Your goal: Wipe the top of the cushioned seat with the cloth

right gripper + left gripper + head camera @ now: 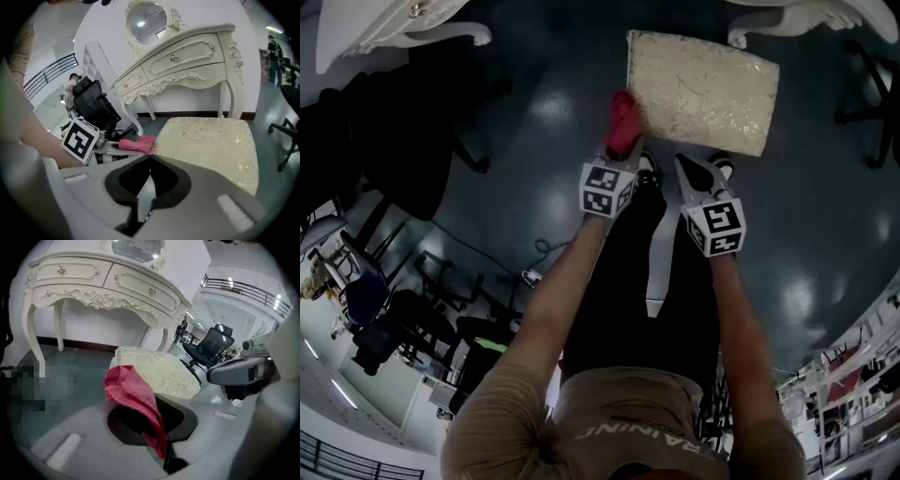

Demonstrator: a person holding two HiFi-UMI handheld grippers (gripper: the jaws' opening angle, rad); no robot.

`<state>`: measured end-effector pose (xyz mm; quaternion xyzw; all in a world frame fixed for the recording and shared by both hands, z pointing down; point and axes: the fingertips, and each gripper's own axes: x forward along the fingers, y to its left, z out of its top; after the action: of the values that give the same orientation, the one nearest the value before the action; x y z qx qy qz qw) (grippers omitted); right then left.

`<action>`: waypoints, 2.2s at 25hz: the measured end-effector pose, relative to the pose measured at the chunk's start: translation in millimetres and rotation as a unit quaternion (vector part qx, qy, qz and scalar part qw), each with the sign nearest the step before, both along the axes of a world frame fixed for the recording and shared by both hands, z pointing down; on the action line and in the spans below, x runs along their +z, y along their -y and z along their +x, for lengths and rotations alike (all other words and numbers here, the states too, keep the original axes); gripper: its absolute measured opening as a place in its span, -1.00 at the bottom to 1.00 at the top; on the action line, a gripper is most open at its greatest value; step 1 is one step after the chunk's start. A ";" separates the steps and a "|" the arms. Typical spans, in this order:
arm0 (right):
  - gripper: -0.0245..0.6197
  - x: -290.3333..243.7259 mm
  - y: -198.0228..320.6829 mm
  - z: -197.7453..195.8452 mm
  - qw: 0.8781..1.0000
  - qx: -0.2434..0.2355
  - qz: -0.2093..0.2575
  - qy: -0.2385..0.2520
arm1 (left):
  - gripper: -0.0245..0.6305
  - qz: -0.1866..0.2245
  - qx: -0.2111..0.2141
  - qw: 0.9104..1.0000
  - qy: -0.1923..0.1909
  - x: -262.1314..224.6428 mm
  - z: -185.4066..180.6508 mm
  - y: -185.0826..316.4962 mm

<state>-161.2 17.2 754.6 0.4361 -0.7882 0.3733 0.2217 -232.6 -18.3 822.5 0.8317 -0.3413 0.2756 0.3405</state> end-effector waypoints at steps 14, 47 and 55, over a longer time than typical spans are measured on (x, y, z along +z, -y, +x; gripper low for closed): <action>-0.92 19.5 -14.2 53.4 0.999 0.032 -0.015 0.017 | -0.81 -0.011 0.030 0.999 0.022 17.1 60.0 -7.5; -0.92 30.8 -53.5 268.4 0.994 0.105 -0.018 0.019 | -0.81 -0.041 0.127 0.991 0.004 18.0 305.3 -70.3; -0.92 37.0 -72.4 318.1 0.990 0.137 -0.021 0.011 | -0.81 -0.061 0.178 0.982 -0.008 25.2 349.8 -92.4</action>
<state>156.9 89.6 791.6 0.5314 -0.7154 0.4213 0.1684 117.2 74.1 847.7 0.8589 -0.1677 0.3456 0.3388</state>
